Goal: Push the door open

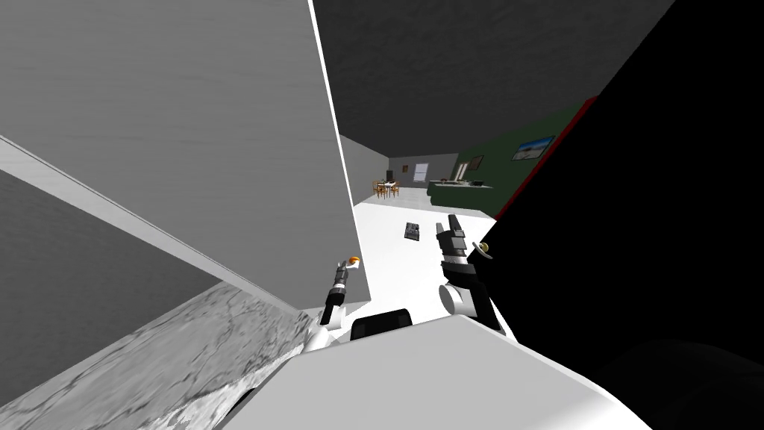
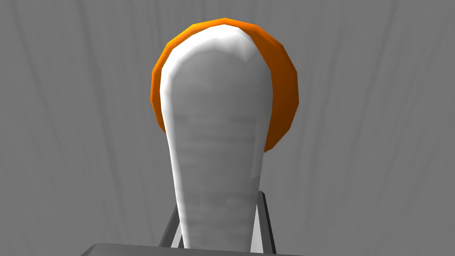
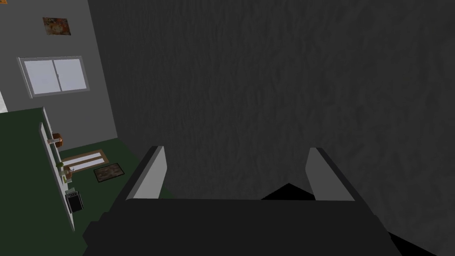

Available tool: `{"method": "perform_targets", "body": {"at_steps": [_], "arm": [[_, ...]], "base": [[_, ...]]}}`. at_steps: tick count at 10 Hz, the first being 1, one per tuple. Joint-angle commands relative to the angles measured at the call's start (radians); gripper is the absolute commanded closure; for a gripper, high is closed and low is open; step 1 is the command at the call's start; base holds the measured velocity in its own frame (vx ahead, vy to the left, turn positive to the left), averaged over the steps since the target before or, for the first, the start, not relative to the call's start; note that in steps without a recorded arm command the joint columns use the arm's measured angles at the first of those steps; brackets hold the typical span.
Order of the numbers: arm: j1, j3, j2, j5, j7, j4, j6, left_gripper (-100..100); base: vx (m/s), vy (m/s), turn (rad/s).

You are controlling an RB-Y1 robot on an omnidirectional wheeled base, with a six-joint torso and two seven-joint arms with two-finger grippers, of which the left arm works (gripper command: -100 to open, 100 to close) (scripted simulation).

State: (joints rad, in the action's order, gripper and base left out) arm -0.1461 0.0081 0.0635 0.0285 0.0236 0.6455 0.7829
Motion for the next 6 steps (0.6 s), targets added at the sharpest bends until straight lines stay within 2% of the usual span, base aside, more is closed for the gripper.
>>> {"method": "perform_targets", "body": {"at_steps": [1, 3, 4, 5, 6], "arm": [[-0.010, 0.012, -0.011, 0.007, -0.006, -0.011, 0.006, 100], [-0.011, 0.028, -0.020, 0.015, -0.013, -0.012, 0.005, 100], [-0.001, 0.031, -0.007, 0.015, -0.011, -0.005, 0.001, 100], [-0.001, 0.048, 0.004, 0.024, -0.016, -0.004, 0.001, 100], [0.000, 0.051, 0.005, 0.026, -0.017, -0.004, 0.001, 100]], "base": [[0.146, -0.103, 0.057], [0.144, -0.099, 0.058], [0.057, -0.026, 0.044], [0.124, -0.014, 0.045], [0.164, -0.041, 0.034]]}}
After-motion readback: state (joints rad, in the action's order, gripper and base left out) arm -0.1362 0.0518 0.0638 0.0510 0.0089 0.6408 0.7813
